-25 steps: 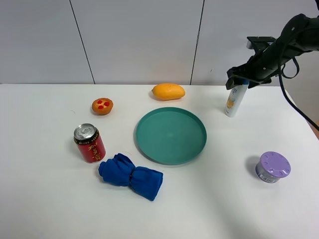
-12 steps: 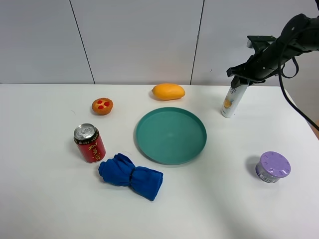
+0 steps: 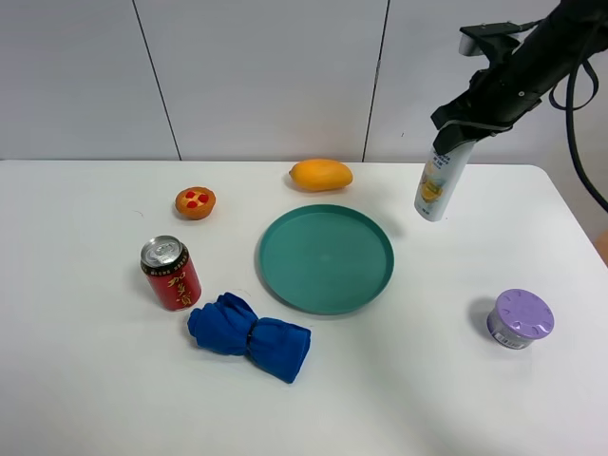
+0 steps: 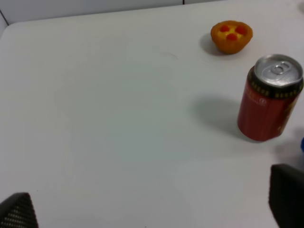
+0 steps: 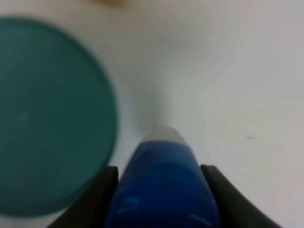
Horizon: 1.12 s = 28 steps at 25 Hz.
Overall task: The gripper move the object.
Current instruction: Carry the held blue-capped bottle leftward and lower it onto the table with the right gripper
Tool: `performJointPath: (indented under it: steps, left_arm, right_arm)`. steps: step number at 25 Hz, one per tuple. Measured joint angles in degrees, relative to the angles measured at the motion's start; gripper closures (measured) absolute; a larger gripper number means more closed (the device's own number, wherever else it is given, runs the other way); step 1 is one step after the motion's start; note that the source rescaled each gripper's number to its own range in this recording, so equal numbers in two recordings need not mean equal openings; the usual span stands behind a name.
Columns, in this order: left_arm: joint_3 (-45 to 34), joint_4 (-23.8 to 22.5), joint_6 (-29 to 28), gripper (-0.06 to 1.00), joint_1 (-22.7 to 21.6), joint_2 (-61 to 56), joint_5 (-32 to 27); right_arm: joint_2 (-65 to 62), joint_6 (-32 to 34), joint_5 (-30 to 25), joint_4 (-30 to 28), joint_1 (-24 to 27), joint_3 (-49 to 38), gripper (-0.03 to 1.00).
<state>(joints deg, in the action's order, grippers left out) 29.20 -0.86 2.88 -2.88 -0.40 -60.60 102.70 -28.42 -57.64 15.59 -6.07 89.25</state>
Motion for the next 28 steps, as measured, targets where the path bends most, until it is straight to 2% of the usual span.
performJointPath:
  steps: [5,11,16,19,28]
  left_arm:
    - [0.0,0.0,0.0,-0.06,0.0,0.0,0.0]
    - [0.0,0.0,0.0,-0.06,0.0,0.0,0.0]
    - [0.0,0.0,0.0,-0.06,0.0,0.0,0.0]
    - [0.0,0.0,0.0,-0.06,0.0,0.0,0.0]
    - [0.0,0.0,0.0,-0.06,0.0,0.0,0.0]
  right_arm:
    - [-3.0,-2.3,-8.2,0.0,-7.6,0.0,0.97]
    - [-3.8,-7.4,-11.8,0.0,-15.9,-0.3,0.97]
    - [-3.9,-13.4,-11.1,1.5,-22.6,-6.7,0.97]
    - [-3.9,-16.5,-7.4,1.6,-25.5,-11.3,0.97]
    - [-3.9,-24.9,-1.1,1.5,-29.0,-17.3,0.97]
